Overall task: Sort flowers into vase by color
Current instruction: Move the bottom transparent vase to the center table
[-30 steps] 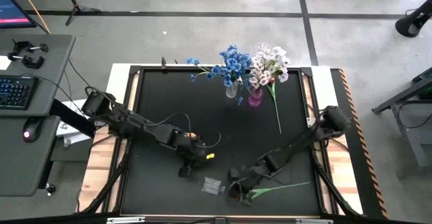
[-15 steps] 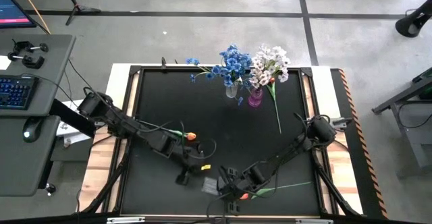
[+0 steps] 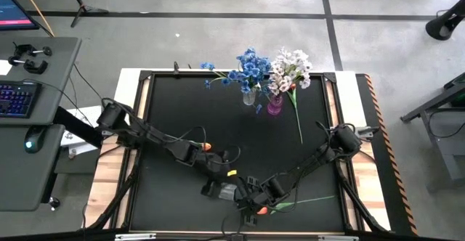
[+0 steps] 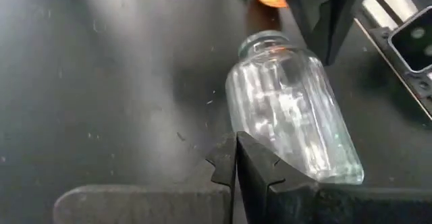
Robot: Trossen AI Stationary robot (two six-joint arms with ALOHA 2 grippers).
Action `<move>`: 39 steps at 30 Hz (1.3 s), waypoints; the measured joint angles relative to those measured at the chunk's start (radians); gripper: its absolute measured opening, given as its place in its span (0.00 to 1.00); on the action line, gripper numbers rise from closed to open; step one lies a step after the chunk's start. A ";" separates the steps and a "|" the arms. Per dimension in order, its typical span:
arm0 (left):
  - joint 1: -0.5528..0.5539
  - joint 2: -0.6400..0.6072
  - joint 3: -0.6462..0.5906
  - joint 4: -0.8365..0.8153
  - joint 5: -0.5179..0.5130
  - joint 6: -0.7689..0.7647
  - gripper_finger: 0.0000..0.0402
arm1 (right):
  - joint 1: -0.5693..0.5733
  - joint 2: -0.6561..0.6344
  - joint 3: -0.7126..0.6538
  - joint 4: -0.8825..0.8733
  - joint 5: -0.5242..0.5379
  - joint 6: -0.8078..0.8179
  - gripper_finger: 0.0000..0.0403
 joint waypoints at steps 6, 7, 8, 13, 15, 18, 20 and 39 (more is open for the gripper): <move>-0.005 0.015 0.000 -0.023 -0.005 -0.061 0.00 | -0.002 0.000 0.000 -0.075 0.089 -0.055 0.00; -0.007 0.015 0.000 -0.028 -0.005 -0.061 0.00 | -0.004 0.000 0.000 -0.101 0.115 -0.059 0.00; -0.010 0.015 0.000 -0.033 -0.004 -0.069 0.00 | -0.008 0.000 0.000 -0.124 0.139 -0.059 0.00; -0.028 0.015 0.000 -0.056 -0.004 -0.139 0.00 | -0.041 0.000 -0.001 -0.160 0.175 -0.087 0.00; -0.036 0.015 0.000 -0.069 -0.002 -0.166 0.00 | -0.054 0.000 -0.001 -0.155 0.175 -0.110 0.00; -0.052 0.015 0.000 -0.077 0.006 -0.211 0.00 | -0.076 0.000 -0.002 -0.147 0.177 -0.142 0.00; -0.064 0.015 0.000 -0.077 0.010 -0.242 0.00 | -0.090 0.000 -0.002 -0.137 0.187 -0.158 0.00; -0.064 -0.048 0.000 -0.197 -0.023 -0.365 0.00 | -0.110 -0.178 -0.001 -0.387 0.158 -0.182 0.00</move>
